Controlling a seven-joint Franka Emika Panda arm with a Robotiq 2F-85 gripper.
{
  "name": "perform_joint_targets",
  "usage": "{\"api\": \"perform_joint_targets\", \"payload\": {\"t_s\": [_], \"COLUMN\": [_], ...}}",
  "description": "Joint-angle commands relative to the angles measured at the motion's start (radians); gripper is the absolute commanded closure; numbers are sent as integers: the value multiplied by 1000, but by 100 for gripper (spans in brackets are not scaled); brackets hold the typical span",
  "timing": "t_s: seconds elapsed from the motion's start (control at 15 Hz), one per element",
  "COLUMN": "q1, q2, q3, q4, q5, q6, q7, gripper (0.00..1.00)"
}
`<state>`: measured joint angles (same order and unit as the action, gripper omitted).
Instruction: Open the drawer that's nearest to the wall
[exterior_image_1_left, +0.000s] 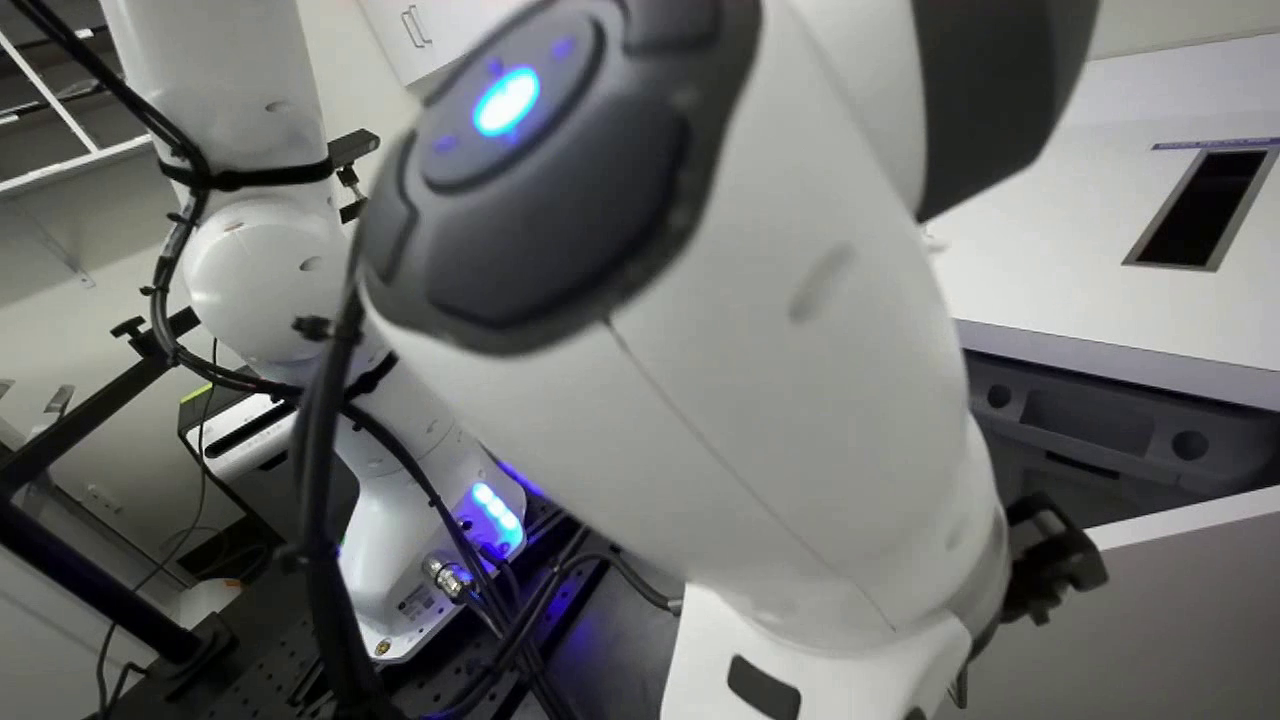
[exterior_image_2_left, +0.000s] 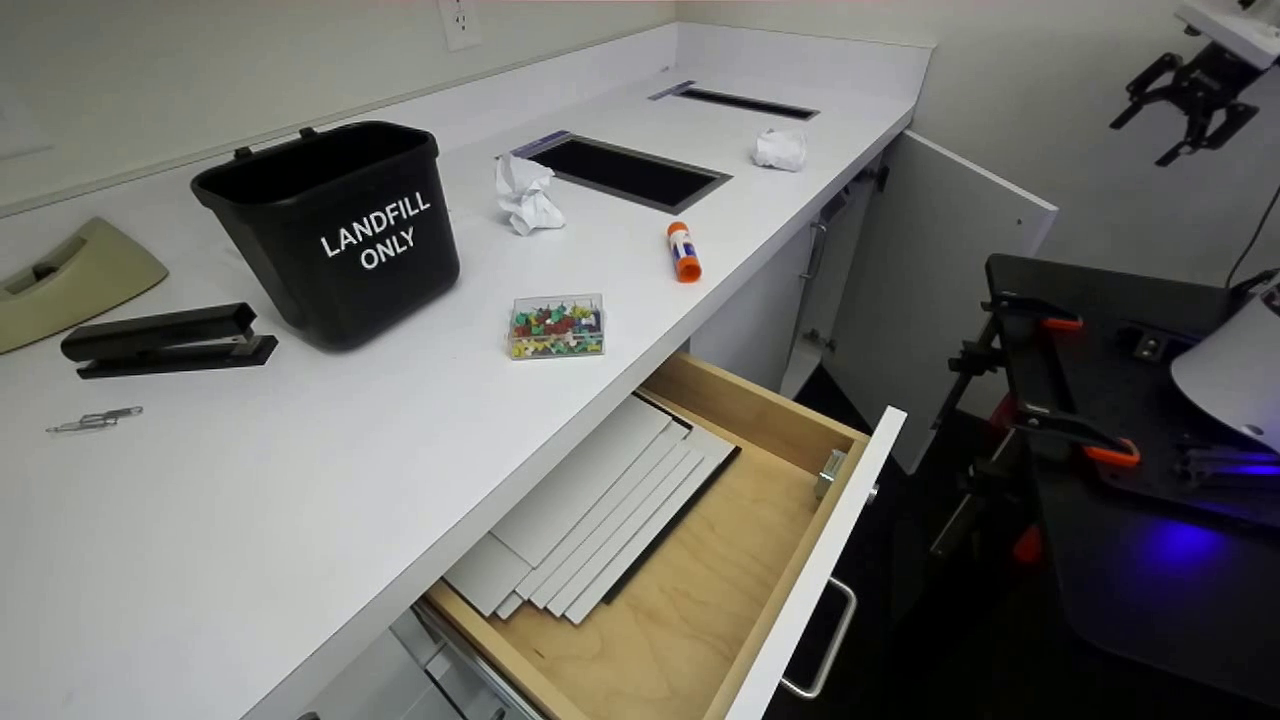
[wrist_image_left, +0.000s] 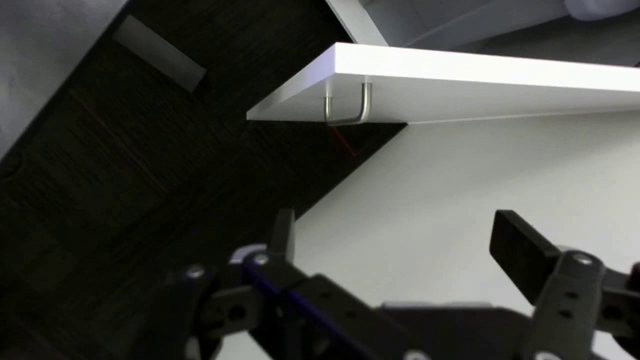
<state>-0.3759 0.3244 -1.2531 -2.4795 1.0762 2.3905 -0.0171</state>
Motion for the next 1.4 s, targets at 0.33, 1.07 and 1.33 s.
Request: {"api": "perform_joint_targets", "payload": {"t_s": [0.33,1.07,1.33], "q1": [565,843,843], "q2": [-238,-215,-215], "q3": [-364,-377,-390], "q4": [5,20,21], "q5": [-100,-63,-63], "q6": [102,94,94], "q7": [-164,-273,-277], "gripper": [0,0,0]}}
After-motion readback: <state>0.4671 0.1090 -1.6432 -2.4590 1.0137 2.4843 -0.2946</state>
